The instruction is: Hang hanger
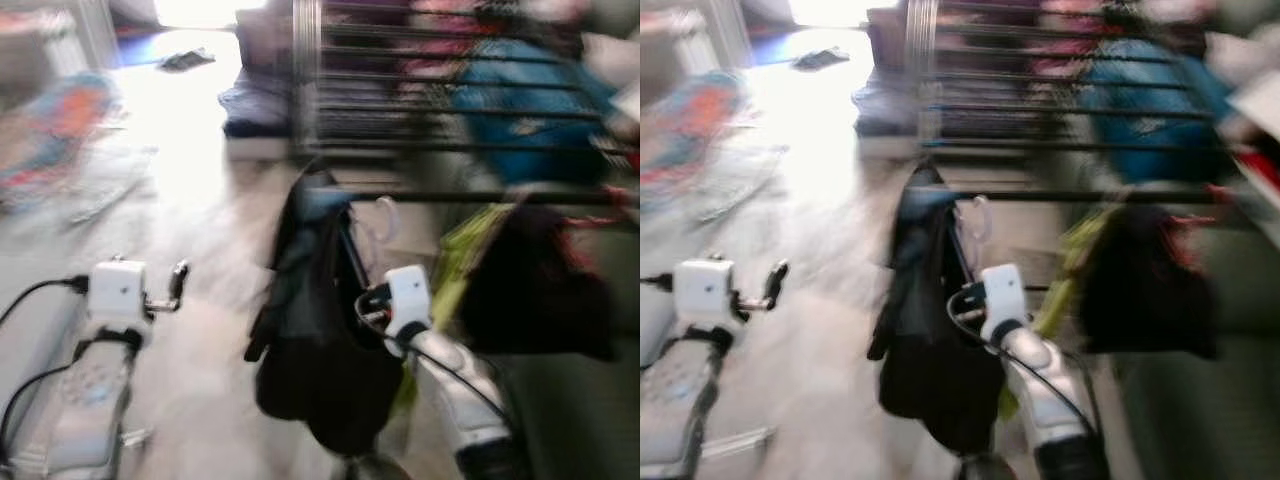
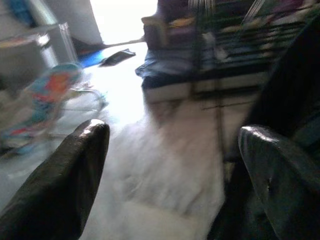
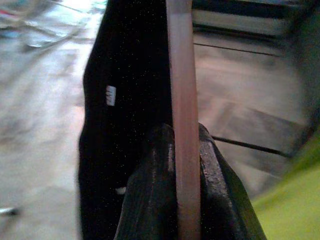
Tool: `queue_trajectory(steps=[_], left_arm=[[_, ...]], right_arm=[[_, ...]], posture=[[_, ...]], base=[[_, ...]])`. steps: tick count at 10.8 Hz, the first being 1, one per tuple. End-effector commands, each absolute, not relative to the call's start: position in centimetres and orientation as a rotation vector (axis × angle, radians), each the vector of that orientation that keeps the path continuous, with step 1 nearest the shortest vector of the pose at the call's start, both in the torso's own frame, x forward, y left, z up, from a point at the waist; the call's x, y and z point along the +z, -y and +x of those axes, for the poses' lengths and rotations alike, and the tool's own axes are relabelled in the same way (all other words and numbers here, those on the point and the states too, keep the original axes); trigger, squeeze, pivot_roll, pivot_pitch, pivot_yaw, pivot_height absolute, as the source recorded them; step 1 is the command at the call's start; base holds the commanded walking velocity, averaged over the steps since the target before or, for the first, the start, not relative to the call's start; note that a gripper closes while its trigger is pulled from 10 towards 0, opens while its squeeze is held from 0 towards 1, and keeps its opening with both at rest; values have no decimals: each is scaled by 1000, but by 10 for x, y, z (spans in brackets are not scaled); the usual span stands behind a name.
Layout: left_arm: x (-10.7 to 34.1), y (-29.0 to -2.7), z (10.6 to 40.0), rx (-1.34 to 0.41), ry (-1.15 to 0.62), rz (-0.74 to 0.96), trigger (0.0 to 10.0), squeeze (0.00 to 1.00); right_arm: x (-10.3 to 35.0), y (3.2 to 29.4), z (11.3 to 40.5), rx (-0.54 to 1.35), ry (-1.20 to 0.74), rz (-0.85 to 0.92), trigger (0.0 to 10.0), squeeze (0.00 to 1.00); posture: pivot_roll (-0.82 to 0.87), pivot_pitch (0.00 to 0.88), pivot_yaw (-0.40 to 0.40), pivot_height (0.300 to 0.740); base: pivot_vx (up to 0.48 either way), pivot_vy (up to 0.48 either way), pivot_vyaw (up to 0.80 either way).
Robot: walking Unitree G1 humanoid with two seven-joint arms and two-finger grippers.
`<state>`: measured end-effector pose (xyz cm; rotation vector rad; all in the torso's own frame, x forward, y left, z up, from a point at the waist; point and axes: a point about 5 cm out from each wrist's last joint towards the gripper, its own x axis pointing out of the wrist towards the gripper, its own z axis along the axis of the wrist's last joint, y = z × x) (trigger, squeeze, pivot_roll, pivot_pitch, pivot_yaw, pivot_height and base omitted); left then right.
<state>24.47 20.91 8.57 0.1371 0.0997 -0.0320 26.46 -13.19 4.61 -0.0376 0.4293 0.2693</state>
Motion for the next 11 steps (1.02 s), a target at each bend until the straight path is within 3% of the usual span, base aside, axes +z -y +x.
queue_trajectory(steps=[1,5,9,11], left_arm=[[88,-217,244,-10,-101,157,10000,0],[88,-216,246,-6,-109,132,10000,0],[90,-215,250,-29,-102,132,10000,0],[91,-212,251,-42,-95,143,10000,0]], right_arm=[[66,129,275,250,-317,-36,10000,0],[67,129,279,229,-308,-39,10000,0],[63,127,279,232,-332,-27,10000,0],[63,127,279,229,-331,-24,10000,0]], posture=[[-34,0,-34,740],[-32,0,-36,740],[-32,0,-36,740],[-32,0,-35,740]], base=[[0,0,0],[0,0,0],[0,480,-497],[0,142,0]])
